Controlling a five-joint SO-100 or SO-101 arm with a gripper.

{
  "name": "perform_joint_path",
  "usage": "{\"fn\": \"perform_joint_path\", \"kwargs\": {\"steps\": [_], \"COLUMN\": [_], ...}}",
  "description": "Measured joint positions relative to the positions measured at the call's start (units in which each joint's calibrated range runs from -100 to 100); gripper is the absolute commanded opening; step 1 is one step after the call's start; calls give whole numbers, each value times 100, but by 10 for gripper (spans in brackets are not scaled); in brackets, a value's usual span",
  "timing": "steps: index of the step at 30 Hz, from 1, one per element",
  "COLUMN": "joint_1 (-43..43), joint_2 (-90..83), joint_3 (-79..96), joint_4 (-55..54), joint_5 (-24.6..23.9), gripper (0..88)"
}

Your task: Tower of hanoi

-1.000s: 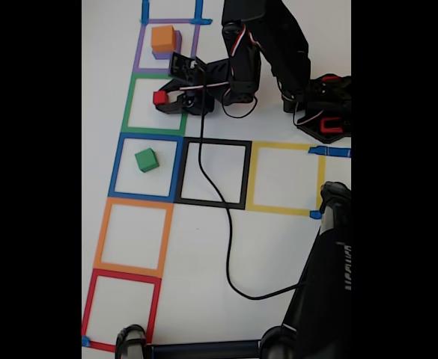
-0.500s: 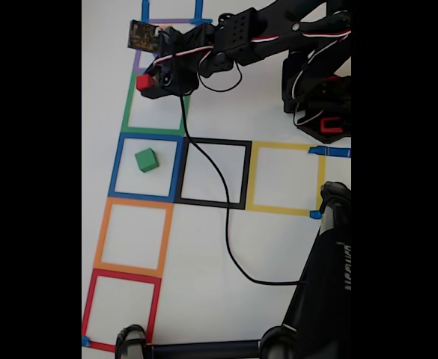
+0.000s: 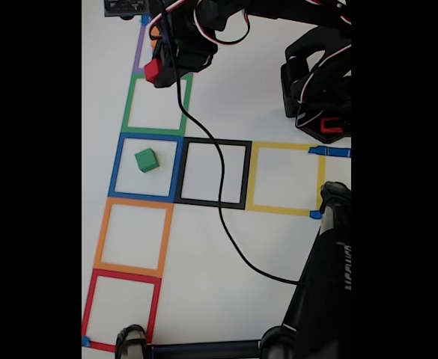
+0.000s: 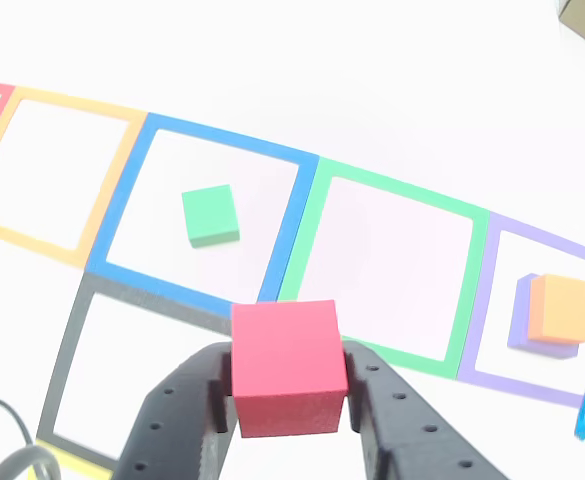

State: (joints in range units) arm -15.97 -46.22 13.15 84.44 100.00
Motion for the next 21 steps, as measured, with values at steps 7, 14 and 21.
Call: {"fn": "perform_joint_path", "kwargs": {"steps": [7, 14, 21], "joint_1": [-492, -690, -925], "joint_2": [-355, -304, 203], "joint_3": [-283, 1107, 2957], "joint_4": [959, -508, -3241], "joint_5": [-36, -36, -36], "gripper": [46, 47, 50]}}
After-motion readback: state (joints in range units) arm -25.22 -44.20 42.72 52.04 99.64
